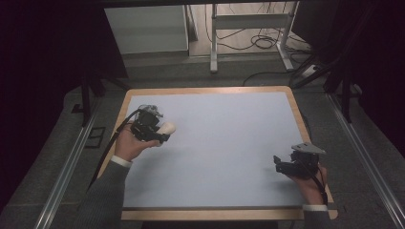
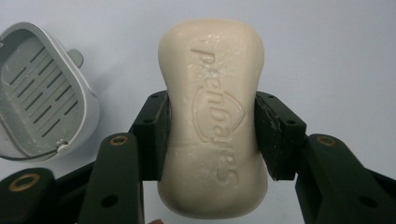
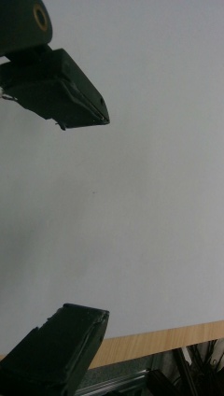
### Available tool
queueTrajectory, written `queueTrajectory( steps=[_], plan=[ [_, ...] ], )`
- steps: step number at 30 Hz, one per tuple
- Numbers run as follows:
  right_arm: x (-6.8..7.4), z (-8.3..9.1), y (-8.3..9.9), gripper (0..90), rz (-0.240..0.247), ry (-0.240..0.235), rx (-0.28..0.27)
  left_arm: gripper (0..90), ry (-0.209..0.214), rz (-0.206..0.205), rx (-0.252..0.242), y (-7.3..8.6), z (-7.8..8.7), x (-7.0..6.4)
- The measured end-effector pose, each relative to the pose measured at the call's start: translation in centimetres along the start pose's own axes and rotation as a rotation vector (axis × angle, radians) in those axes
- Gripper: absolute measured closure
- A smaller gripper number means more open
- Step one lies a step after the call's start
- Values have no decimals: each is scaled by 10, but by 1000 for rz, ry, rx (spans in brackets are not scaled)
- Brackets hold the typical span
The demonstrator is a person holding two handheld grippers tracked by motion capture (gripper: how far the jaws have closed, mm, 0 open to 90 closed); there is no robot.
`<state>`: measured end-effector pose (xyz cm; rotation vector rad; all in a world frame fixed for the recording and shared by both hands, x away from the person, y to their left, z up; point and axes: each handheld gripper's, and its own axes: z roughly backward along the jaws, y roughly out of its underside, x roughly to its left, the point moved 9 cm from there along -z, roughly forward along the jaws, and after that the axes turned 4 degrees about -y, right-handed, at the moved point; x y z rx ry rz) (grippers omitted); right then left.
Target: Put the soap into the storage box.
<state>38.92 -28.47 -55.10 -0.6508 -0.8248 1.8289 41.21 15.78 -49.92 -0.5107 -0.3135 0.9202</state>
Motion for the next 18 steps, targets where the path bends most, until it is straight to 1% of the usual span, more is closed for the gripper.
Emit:
queueTrajectory(
  steps=[6, 9, 18],
  plan=[
    [0, 0, 0, 63, 0, 1, 0, 495, -7, 10, 2, -1, 1, 6],
    [0, 0, 0, 63, 1, 1, 1, 494, -7, 17, -7, -3, 1, 8],
    [0, 0, 0, 63, 0, -1, 1, 495, -14, 23, -4, -7, 2, 13]
  ],
)
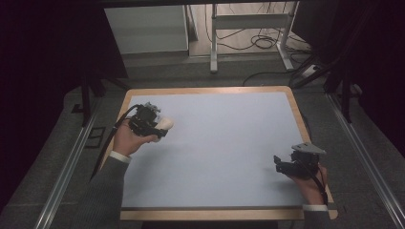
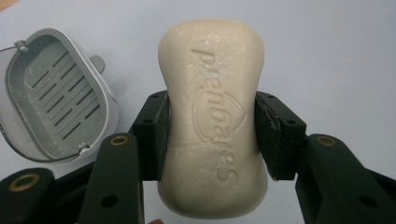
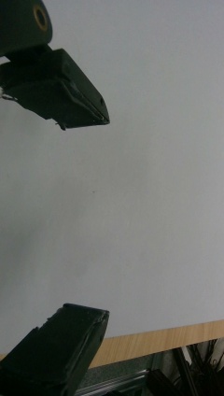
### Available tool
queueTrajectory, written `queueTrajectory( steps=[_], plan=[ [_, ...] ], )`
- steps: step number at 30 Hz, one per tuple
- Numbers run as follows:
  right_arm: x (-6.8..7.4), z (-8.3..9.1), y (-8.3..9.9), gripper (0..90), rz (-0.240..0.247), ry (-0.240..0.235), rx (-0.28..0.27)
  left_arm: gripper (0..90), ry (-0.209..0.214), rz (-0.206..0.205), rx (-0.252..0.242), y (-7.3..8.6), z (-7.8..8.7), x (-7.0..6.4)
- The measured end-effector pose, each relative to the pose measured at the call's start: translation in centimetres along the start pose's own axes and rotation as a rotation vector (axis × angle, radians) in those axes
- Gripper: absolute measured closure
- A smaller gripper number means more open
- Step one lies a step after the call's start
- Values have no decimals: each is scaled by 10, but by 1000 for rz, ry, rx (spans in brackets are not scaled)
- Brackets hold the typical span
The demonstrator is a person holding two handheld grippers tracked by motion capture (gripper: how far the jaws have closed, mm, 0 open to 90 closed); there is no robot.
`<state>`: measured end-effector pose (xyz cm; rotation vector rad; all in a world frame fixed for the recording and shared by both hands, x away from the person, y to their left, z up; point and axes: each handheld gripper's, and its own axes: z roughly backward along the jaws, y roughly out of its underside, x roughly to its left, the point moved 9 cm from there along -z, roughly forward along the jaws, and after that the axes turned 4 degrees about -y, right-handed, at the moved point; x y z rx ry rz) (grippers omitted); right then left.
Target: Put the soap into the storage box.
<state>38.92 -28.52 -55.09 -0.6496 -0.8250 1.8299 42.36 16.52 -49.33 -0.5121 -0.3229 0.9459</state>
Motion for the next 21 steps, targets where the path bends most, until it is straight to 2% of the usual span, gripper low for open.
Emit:
queueTrajectory(
  steps=[21],
  plan=[
    [-1, 0, 0, 63, -3, -1, 1, 495, -28, 33, 11, -9, 1, 22]
  ],
)
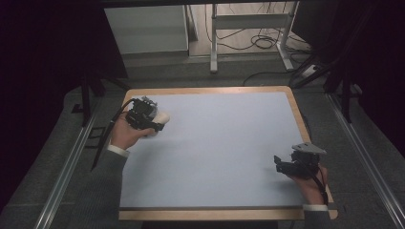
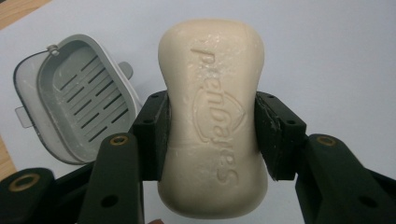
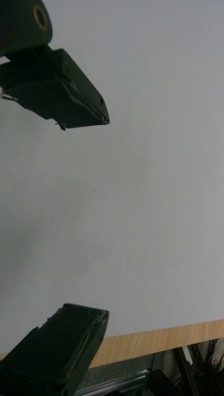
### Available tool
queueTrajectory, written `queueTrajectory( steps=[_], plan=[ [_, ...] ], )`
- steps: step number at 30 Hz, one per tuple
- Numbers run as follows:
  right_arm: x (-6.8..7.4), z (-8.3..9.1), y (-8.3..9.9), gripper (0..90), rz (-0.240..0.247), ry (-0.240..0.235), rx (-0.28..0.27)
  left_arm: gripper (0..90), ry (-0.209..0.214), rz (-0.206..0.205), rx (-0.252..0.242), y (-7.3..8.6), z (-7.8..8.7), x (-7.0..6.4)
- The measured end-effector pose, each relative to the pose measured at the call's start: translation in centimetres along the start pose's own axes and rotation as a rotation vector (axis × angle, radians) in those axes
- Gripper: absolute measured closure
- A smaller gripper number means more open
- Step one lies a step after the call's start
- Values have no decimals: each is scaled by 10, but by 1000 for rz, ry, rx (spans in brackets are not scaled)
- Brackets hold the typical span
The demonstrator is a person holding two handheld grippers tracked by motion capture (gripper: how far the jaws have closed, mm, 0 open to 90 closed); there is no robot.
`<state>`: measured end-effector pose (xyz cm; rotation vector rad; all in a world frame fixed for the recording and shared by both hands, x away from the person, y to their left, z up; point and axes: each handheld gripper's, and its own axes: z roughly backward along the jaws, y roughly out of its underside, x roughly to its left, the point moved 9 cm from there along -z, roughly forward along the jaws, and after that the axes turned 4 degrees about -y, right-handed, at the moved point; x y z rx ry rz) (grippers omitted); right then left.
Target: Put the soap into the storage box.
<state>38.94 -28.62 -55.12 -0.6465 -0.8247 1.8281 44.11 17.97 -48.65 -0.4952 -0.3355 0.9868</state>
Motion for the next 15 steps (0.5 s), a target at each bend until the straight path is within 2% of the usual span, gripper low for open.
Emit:
queueTrajectory(
  steps=[15],
  plan=[
    [-1, 1, 0, 63, -2, 7, -1, 495, -15, 30, 5, -2, -1, 13]
  ],
)
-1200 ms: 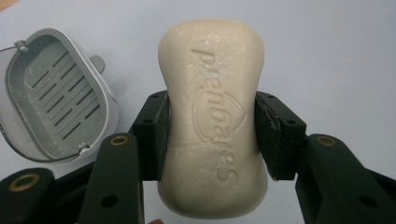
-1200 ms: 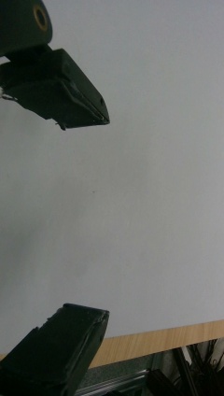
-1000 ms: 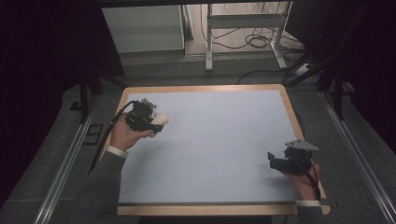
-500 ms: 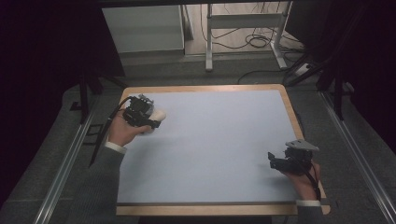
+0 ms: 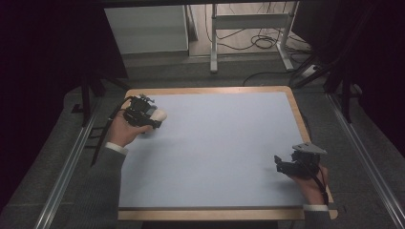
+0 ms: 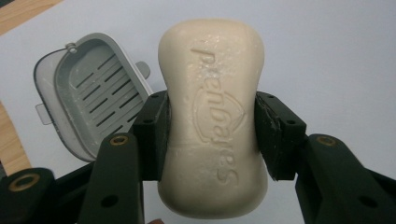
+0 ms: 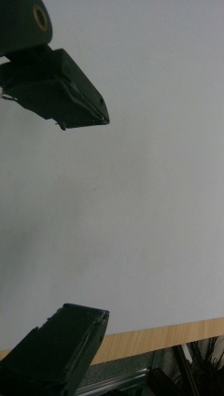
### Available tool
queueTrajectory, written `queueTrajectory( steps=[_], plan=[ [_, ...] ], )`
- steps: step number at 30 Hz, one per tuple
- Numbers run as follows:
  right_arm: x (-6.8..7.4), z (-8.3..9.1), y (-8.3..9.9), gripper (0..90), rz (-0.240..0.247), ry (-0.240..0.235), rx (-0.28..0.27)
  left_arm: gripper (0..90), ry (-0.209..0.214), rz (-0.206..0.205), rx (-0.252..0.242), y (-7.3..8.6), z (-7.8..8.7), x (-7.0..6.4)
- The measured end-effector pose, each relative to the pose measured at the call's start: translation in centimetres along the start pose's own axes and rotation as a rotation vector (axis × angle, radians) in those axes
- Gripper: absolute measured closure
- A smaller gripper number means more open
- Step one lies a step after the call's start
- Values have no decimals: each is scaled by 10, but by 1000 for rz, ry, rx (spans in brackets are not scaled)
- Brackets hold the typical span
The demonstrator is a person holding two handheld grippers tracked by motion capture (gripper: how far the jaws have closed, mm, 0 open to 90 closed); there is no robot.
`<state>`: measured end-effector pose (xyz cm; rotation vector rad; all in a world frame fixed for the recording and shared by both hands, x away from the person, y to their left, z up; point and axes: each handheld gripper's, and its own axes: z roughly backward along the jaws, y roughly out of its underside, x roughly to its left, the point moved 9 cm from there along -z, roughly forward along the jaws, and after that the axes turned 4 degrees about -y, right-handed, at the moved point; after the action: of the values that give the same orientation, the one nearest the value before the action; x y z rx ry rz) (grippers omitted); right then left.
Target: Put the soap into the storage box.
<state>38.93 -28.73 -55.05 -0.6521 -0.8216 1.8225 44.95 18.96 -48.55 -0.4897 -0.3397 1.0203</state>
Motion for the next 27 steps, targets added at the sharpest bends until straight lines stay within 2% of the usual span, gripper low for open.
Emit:
queueTrajectory(
  steps=[16, 27],
  plan=[
    [0, -1, 1, 63, 2, -4, 3, 495, -36, 53, 2, -7, -7, 20],
    [0, -1, 1, 63, -1, -2, 3, 495, -56, 108, 40, -9, -27, 40]
  ],
)
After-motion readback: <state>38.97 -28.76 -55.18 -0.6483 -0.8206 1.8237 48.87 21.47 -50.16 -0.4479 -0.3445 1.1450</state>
